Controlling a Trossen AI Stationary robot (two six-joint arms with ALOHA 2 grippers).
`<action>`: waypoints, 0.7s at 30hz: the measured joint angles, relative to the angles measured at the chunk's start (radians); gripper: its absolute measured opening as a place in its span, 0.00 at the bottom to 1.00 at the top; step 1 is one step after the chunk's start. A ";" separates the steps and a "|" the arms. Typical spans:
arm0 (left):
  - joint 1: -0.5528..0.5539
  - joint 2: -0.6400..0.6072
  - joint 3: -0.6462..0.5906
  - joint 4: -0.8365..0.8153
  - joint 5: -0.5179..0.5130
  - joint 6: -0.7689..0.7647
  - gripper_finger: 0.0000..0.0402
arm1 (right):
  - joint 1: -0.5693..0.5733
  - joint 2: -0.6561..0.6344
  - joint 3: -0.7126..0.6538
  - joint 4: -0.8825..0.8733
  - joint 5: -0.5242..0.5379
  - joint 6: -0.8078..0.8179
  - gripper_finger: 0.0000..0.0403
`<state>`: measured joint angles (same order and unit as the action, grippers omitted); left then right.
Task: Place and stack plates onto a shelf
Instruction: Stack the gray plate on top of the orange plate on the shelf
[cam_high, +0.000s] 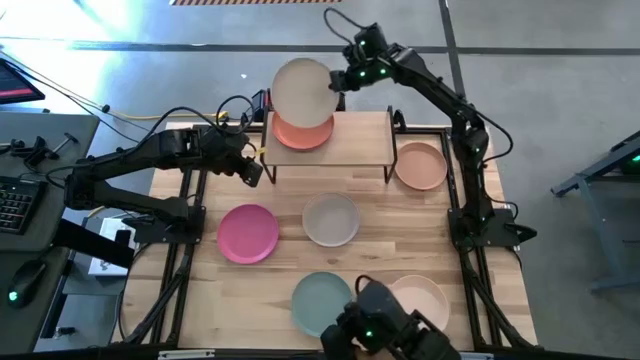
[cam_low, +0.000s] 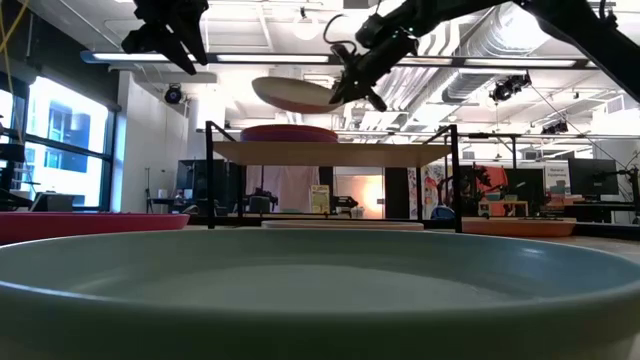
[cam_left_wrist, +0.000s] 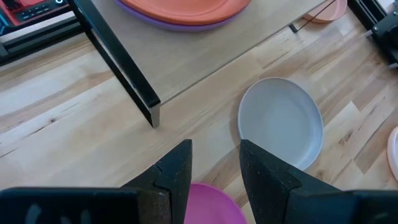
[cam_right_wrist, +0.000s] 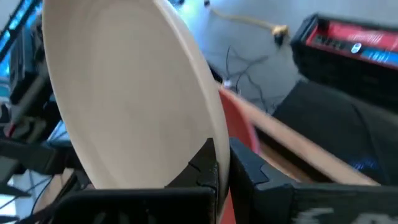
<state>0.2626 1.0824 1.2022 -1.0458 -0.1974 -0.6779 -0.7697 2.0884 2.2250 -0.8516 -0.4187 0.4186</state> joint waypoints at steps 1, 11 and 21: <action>0.000 0.000 0.000 0.000 0.000 0.000 0.31 | 0.007 0.005 0.000 -0.005 0.000 0.004 0.00; 0.000 0.000 0.000 -0.002 0.011 0.001 0.31 | 0.058 0.028 -0.001 -0.062 0.077 0.060 0.00; -0.001 0.000 0.000 -0.003 0.011 0.018 0.31 | 0.088 0.036 -0.001 -0.111 0.120 0.074 0.00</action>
<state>0.2615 1.0824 1.2022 -1.0492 -0.1863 -0.6598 -0.6817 2.1240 2.2242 -0.9626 -0.2989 0.4931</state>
